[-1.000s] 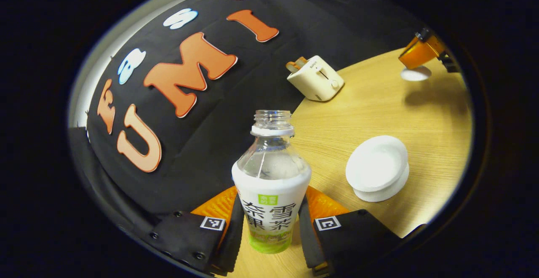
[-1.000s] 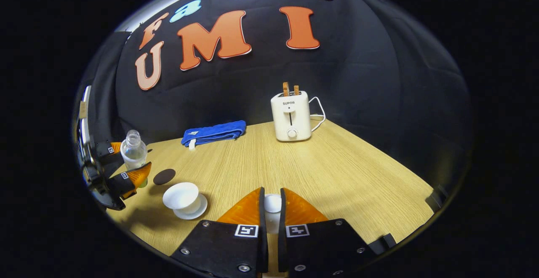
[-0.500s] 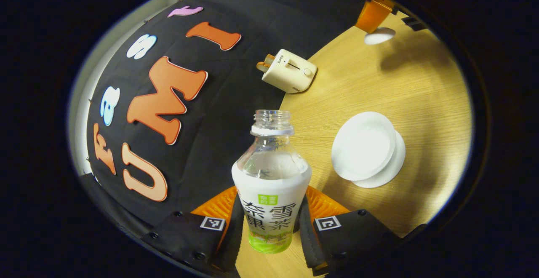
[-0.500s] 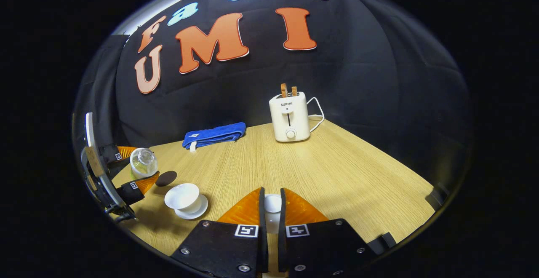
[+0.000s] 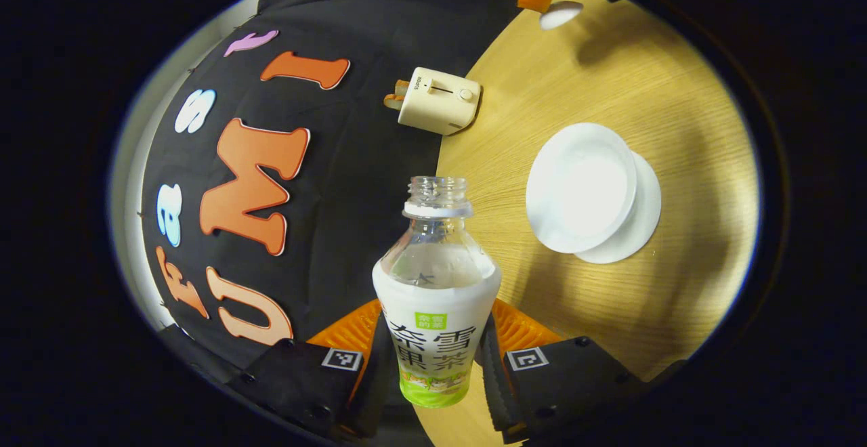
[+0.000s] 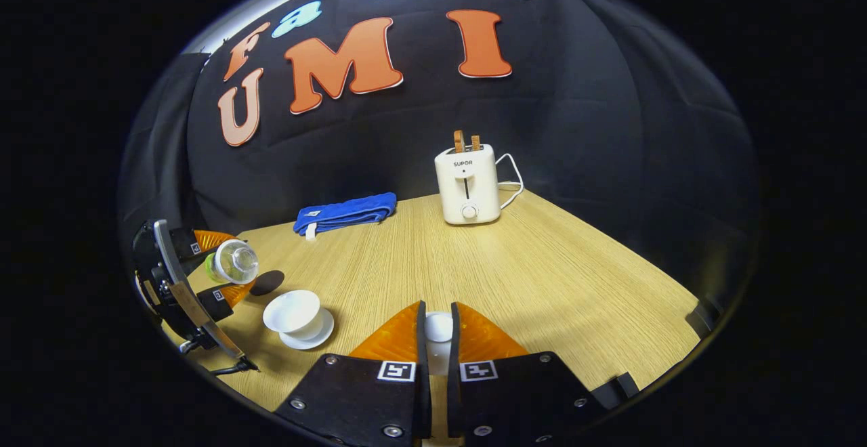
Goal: Open the teacup lid with one hand, grasp the water bottle and pour water into the teacup with the other hand; after pouring, place the water bottle on the coaster and then close the teacup lid.
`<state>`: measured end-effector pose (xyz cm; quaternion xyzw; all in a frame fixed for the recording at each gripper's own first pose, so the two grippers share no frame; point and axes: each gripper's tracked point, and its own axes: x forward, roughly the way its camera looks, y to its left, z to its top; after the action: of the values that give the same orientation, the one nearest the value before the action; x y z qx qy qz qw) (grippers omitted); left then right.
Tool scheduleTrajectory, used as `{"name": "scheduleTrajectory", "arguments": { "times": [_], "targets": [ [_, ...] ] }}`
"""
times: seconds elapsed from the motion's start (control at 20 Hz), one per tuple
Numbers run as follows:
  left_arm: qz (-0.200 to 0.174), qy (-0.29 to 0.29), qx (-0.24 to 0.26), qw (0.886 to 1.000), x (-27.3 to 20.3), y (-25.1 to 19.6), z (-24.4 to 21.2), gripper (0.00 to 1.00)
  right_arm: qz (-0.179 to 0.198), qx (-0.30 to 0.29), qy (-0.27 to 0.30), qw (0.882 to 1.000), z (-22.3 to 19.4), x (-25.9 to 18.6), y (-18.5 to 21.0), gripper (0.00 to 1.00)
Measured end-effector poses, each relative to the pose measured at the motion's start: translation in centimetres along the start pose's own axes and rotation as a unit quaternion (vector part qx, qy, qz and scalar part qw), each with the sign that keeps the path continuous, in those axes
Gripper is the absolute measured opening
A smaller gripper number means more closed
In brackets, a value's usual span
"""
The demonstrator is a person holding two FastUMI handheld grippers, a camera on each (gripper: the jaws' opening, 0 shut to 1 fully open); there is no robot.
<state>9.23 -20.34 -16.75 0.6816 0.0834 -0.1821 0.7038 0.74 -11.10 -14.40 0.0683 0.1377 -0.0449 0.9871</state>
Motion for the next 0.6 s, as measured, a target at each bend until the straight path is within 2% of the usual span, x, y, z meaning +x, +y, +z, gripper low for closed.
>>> {"name": "scheduleTrajectory", "arguments": {
  "times": [0.6],
  "targets": [
    [-0.007, -0.009, 0.135, 0.991, 0.4, 0.8, 0.4, 0.63, 0.003, 0.000, 0.006, 1.000, -0.4, 0.2, 0.5, 0.10]
  ]
}}
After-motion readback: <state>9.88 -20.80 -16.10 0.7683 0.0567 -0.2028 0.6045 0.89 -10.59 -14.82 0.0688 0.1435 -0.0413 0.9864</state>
